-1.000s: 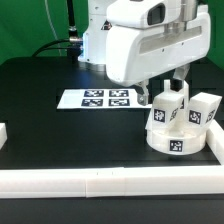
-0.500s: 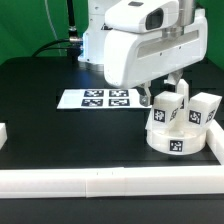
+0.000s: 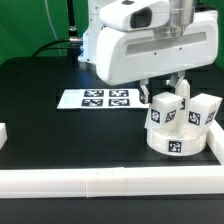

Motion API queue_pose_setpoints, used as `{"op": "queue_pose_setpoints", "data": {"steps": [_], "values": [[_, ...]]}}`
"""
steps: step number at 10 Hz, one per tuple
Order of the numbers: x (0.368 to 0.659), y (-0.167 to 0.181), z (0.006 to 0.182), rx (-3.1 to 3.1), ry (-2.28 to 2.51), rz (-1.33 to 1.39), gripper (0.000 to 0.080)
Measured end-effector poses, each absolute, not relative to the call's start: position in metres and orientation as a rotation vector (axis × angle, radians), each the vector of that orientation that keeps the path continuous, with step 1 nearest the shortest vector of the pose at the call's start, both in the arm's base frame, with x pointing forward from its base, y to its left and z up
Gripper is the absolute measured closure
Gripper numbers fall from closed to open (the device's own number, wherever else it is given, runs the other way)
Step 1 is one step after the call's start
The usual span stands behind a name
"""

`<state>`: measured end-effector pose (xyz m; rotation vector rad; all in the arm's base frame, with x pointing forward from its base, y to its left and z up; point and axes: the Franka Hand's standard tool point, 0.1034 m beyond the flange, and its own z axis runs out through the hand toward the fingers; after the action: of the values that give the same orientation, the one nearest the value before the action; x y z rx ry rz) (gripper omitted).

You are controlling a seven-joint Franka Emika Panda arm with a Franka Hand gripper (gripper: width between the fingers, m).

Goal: Assemble stool

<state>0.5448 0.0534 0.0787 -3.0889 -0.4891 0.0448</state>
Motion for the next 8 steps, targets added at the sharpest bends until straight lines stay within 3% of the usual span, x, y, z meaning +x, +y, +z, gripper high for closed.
{"op": "queue_pose_setpoints", "data": {"steps": [8], "values": [[0.5468,0.0596,0.0777,-3.05,0.724,-0.063,0.0464]]}}
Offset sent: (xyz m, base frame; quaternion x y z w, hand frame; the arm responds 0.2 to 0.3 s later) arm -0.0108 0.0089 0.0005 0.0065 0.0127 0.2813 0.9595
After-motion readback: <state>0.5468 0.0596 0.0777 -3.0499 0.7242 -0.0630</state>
